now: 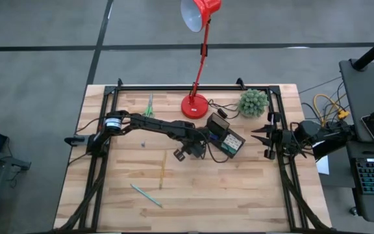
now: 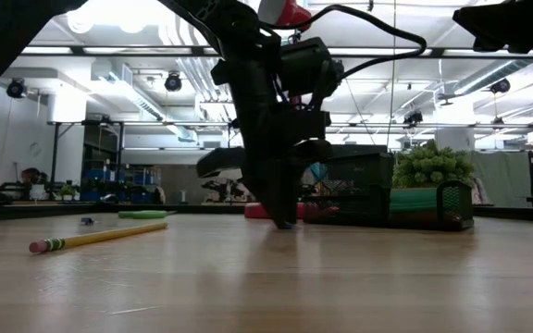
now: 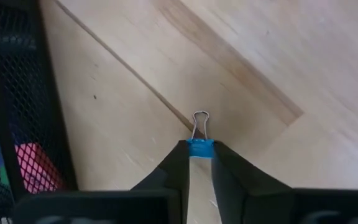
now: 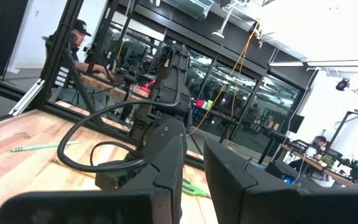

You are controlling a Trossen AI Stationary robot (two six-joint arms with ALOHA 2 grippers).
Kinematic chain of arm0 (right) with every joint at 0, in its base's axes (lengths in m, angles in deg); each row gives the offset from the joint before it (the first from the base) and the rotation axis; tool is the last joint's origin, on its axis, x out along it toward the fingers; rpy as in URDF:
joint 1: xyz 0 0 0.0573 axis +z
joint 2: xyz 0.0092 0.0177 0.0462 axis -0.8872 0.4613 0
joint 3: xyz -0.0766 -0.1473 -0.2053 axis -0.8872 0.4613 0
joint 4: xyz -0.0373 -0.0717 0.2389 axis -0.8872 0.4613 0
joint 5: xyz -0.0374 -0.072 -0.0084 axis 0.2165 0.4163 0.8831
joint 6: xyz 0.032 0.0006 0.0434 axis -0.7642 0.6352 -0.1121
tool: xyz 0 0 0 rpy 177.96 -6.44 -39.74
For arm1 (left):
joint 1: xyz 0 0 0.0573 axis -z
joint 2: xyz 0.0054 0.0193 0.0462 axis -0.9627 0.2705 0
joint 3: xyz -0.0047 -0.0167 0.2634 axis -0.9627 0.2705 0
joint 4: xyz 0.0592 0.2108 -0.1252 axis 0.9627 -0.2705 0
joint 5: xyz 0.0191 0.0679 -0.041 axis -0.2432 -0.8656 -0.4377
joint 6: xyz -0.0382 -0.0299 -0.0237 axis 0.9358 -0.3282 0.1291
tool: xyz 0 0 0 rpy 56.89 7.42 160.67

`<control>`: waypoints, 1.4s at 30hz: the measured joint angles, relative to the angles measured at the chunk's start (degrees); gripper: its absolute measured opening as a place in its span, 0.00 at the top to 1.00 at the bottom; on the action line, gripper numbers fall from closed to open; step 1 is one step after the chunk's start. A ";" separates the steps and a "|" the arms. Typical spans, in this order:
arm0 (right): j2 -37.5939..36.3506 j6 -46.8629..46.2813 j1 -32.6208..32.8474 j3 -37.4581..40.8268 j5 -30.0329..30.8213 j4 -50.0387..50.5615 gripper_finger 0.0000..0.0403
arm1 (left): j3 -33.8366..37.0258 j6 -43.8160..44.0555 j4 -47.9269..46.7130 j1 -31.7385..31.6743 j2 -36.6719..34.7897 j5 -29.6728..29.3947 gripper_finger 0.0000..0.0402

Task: Pick and place office supplies into organizer
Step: Put the right binder clip into the desk organizer

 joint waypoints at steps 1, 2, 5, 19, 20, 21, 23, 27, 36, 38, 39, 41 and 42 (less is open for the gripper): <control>0.00 0.00 0.00 0.00 0.00 0.00 0.86 | -0.04 0.06 0.15 0.00 0.00 0.16 0.94; 0.00 0.00 0.00 0.00 0.00 0.00 0.86 | -0.12 0.10 0.25 0.01 0.00 0.34 0.94; 0.00 0.01 0.00 0.00 0.00 0.00 0.86 | -0.32 0.14 0.35 0.07 0.00 0.45 0.94; 0.00 0.02 0.00 0.00 0.00 -0.02 0.86 | -3.39 3.08 -1.02 0.17 -2.20 0.31 0.93; -0.01 0.02 0.01 0.00 0.00 0.00 0.86 | -3.33 3.26 -1.20 0.17 -2.48 0.41 0.93; -0.02 0.02 0.02 0.00 0.02 -0.02 0.86 | -3.25 3.27 -1.36 0.21 -2.72 0.45 0.93; -0.02 0.02 0.02 0.00 0.00 0.00 0.86 | -3.23 3.27 -1.34 0.27 -3.21 0.43 0.93; -0.02 0.01 0.00 0.00 0.01 -0.02 0.86 | -3.28 3.27 -1.28 0.26 -3.67 0.17 0.93; -0.02 0.02 0.00 0.00 0.02 -0.02 0.86 | -3.32 3.05 -1.29 0.20 -4.61 -3.36 0.93; -0.02 0.02 0.01 0.00 0.01 -0.02 0.86 | -3.34 3.01 -1.17 0.20 -5.39 -4.72 0.93; -0.02 0.02 0.00 0.00 0.00 -0.02 0.86 | -3.39 3.01 -1.01 0.17 -5.87 -5.39 0.93; -0.02 0.02 0.02 0.00 0.01 -0.02 0.86 | -3.43 3.03 -0.66 0.17 -6.50 -6.54 0.93; -0.02 0.02 0.01 0.00 0.01 -0.04 0.86 | -3.43 3.03 -0.47 0.17 -6.88 -7.17 0.93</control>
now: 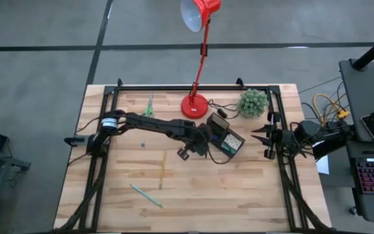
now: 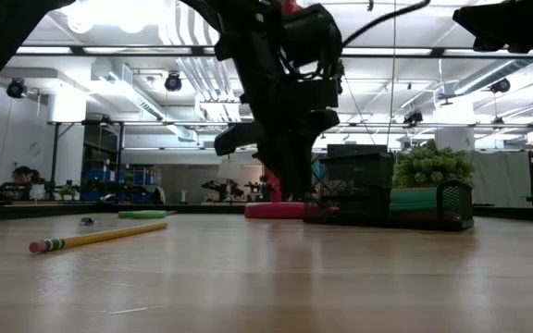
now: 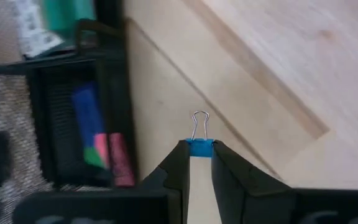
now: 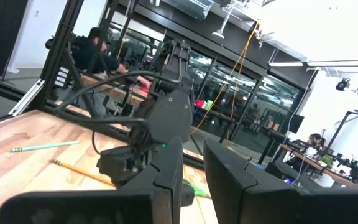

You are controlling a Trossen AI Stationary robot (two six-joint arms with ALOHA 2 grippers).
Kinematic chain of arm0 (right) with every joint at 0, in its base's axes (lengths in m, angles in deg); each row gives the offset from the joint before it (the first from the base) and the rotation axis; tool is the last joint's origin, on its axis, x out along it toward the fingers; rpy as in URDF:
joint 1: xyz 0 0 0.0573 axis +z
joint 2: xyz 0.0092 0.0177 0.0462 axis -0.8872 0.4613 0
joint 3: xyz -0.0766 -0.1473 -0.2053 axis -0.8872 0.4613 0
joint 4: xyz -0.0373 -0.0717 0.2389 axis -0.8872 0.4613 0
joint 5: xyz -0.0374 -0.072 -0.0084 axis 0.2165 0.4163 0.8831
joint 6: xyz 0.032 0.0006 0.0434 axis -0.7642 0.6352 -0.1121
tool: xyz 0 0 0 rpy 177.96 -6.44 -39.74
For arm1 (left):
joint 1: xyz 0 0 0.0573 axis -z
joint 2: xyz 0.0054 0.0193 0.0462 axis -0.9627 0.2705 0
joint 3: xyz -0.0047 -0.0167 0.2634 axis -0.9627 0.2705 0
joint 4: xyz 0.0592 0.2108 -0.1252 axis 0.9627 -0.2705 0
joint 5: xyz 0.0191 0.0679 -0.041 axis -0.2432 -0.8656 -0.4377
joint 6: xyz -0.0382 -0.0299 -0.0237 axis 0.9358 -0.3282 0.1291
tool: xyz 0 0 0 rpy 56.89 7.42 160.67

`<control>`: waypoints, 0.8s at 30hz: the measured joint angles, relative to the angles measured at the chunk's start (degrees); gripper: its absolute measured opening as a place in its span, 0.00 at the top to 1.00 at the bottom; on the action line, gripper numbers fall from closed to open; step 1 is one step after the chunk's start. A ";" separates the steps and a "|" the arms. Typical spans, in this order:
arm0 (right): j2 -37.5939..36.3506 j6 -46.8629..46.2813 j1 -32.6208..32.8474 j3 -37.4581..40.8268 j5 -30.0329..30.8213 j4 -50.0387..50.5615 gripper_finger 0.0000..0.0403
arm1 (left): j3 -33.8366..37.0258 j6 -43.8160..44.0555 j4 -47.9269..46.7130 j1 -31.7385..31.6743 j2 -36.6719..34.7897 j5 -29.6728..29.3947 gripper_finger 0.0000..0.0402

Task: Pick and place office supplies into organizer
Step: Put the right binder clip into the desk organizer

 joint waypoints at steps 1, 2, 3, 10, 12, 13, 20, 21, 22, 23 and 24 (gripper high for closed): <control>0.00 0.00 0.01 0.00 -0.01 0.04 0.86 | 0.00 0.00 0.39 0.00 -0.22 -0.54 0.93; 0.00 0.00 0.01 0.00 0.01 0.02 0.86 | 0.00 0.01 1.48 0.00 -0.36 -1.14 0.93; 0.00 0.00 -0.01 0.00 0.00 0.02 0.86 | 0.00 -0.01 3.09 0.00 -0.53 -1.81 0.93; 0.00 0.00 0.01 0.00 -0.01 0.02 0.86 | 0.07 -0.23 12.52 -0.39 -0.66 -7.64 0.93; 0.00 0.00 0.00 0.00 0.00 0.02 0.86 | 0.23 -0.23 12.98 -0.81 -0.68 -7.99 0.93; 0.00 0.00 -0.01 0.00 0.01 0.02 0.86 | 0.29 -0.26 12.92 -1.03 -0.68 -8.77 0.93; 0.00 0.00 0.01 0.00 0.01 0.00 0.86 | 1.66 -0.12 13.49 -2.49 -0.64 -11.90 0.93; 0.00 0.00 0.01 0.00 0.00 0.02 0.86 | 1.73 -0.10 13.91 -2.65 -0.64 -11.89 0.93; 0.00 0.00 0.01 0.00 0.00 -0.01 0.86 | 1.73 -0.10 14.39 -2.76 -0.64 -11.89 0.93; 0.00 0.00 0.00 0.00 -0.01 0.01 0.86 | 1.73 -0.10 14.83 -2.87 -0.61 -11.87 0.93; 0.00 0.00 0.01 0.00 0.01 0.00 0.86 | 1.73 -0.08 15.15 -3.02 -0.64 -11.81 0.93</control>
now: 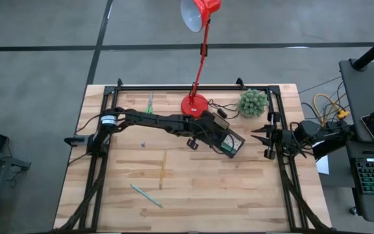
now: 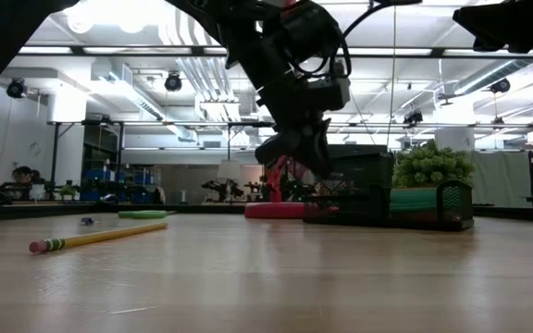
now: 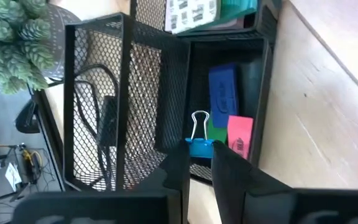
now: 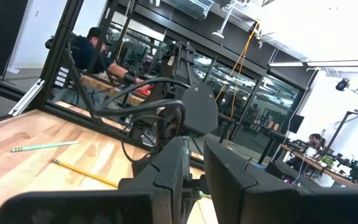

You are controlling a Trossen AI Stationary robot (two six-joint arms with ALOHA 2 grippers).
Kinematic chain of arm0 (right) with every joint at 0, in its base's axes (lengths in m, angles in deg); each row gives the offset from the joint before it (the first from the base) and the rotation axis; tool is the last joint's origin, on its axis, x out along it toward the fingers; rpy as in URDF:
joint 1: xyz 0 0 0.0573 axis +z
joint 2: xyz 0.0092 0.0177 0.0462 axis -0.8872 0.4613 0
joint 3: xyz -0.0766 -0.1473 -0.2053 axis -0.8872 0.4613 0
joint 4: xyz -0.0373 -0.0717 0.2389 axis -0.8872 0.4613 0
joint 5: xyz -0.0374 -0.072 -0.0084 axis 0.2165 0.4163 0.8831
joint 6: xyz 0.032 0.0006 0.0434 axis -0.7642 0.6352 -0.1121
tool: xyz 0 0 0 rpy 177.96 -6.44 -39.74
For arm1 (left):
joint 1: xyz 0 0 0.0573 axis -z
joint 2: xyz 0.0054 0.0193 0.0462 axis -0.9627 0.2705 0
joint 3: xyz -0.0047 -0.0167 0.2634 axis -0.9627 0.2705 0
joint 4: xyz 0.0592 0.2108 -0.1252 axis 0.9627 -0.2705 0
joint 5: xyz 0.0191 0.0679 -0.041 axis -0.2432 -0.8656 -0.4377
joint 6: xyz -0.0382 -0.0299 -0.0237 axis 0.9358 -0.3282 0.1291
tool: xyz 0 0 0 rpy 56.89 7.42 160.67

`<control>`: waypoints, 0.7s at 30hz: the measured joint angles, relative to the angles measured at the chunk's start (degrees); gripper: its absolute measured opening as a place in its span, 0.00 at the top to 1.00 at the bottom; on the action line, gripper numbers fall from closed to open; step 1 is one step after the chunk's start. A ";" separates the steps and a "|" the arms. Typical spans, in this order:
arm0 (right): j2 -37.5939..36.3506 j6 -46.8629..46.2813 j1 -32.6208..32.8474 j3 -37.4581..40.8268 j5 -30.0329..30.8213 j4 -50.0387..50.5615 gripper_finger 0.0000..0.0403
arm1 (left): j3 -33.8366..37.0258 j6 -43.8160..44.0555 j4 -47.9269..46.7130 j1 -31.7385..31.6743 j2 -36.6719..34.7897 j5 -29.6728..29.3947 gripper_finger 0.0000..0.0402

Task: Pick and place office supplies into organizer
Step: Put the right binder clip into the desk organizer

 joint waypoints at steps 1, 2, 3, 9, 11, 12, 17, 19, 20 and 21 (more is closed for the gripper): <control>0.00 0.00 0.00 0.00 -0.01 0.00 0.86 | 0.06 0.02 0.42 -0.06 0.00 0.00 0.93; 0.00 0.00 0.00 0.00 -0.01 0.02 0.86 | 0.13 0.04 0.72 -0.08 0.02 0.06 0.93; 0.00 0.00 -0.01 0.00 -0.01 0.01 0.86 | 0.13 0.02 0.74 -0.08 0.04 0.07 0.93; 0.00 0.30 0.00 0.00 0.00 0.02 0.86 | 0.16 0.05 0.76 -0.10 0.09 1.85 0.93; 0.00 0.39 -0.01 0.00 0.00 0.02 0.86 | 0.30 0.04 0.74 -0.12 0.10 3.14 0.93; 0.00 0.39 0.00 0.00 -0.01 0.01 0.86 | 0.33 0.05 0.74 -0.17 0.11 3.39 0.93; 0.00 0.42 -0.02 0.00 0.00 0.02 0.86 | 0.35 0.06 0.70 -0.28 0.13 4.88 0.89; 0.00 0.42 0.00 0.00 -0.02 0.02 0.86 | 0.37 0.07 0.74 -0.41 0.13 5.75 0.84; 0.00 0.42 0.00 0.00 -0.01 0.02 0.86 | 0.37 0.08 0.77 -0.45 0.13 5.74 0.80; 0.00 0.42 -0.01 0.00 0.00 0.02 0.86 | 0.37 0.09 0.76 -0.49 0.13 5.75 0.77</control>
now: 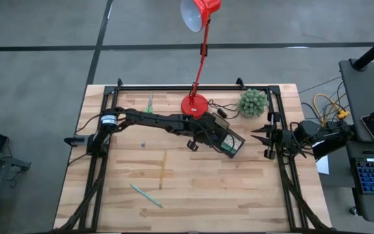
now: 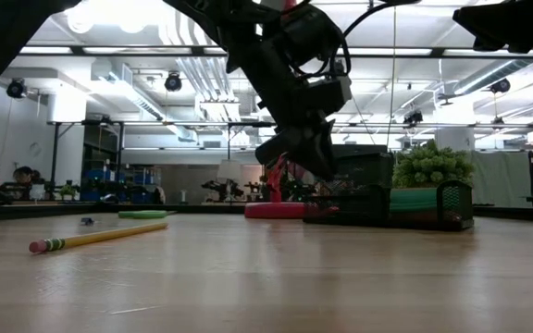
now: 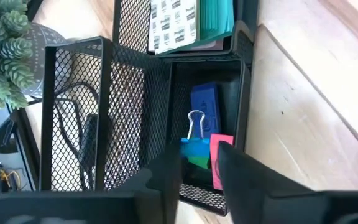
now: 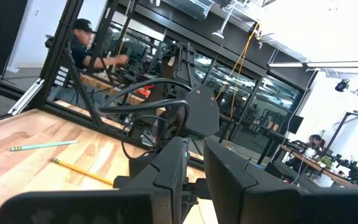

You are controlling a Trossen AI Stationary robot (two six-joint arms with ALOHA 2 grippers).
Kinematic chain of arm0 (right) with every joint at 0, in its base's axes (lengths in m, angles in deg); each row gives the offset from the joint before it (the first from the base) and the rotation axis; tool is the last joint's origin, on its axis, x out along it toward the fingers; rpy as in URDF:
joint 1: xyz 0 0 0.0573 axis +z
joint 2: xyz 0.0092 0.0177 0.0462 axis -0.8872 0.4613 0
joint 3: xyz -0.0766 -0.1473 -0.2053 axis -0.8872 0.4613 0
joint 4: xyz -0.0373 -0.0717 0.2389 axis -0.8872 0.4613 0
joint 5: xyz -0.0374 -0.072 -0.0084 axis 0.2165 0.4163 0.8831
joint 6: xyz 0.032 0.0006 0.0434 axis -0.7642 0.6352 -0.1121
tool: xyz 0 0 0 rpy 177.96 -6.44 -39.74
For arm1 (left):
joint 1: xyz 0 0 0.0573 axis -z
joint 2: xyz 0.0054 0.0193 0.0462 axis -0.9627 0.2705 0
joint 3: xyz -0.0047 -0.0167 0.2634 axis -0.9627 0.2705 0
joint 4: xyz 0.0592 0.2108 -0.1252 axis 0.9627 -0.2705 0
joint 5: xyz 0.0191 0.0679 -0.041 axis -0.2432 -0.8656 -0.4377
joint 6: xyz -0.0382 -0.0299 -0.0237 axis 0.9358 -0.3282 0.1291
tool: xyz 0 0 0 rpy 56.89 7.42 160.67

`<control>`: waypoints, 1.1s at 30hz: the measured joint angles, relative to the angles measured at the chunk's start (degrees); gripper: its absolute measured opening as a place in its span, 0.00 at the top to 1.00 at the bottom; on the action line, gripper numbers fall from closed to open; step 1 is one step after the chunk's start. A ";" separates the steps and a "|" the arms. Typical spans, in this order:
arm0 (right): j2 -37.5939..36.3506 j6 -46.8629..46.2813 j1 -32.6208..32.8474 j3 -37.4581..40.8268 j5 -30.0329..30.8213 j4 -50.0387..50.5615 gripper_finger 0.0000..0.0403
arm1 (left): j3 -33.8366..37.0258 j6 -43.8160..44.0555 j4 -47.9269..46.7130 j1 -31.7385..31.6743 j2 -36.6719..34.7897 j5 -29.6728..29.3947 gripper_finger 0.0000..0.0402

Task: Pick and place office supplies into organizer
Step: Put the right binder clip into the desk organizer, then put the binder clip into the desk organizer

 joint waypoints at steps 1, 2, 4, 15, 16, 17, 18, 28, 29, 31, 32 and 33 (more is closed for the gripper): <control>0.00 0.00 0.02 0.00 0.00 0.00 0.86 | 0.00 -0.02 0.04 -0.08 0.00 -0.02 0.74; 0.00 0.00 0.01 0.00 0.00 -0.01 0.86 | 0.00 -0.01 0.04 -0.09 0.00 -0.02 0.71; 0.00 0.00 0.02 0.00 0.00 0.00 0.86 | 0.00 0.03 0.04 -0.13 0.02 -0.02 0.65; 0.00 0.48 0.02 0.00 0.00 0.00 0.86 | 0.04 0.13 -0.12 1.24 -1.07 -6.26 0.56; 0.00 0.50 0.02 0.00 -0.02 0.00 0.86 | 0.04 0.21 -0.37 1.56 -1.63 -6.83 0.56; 0.02 0.54 -0.01 0.00 0.00 -0.02 0.86 | 0.04 0.54 -0.37 1.90 -2.03 -7.22 0.56; 0.00 0.53 0.00 0.00 -0.01 -0.01 0.86 | 0.04 1.30 -0.25 2.23 -2.59 -7.28 0.56; 0.00 0.68 -0.01 -0.02 -0.02 0.00 0.86 | 0.02 25.64 -8.73 6.02 -7.93 -8.08 0.56; 0.00 0.68 0.02 -0.02 0.00 -0.02 0.86 | 0.02 29.35 -10.86 6.35 -8.51 -7.97 0.56; 0.00 0.68 0.01 -0.02 0.00 -0.02 0.86 | 0.07 37.09 -15.73 6.99 -9.15 -7.94 0.56; 0.02 0.68 -0.01 -0.02 0.00 -0.01 0.86 | 0.07 40.87 -17.63 7.36 -9.56 -8.01 0.56; 0.02 0.65 0.02 -0.02 -0.01 0.02 0.86 | 0.07 44.13 -20.39 7.77 -10.08 -8.05 0.56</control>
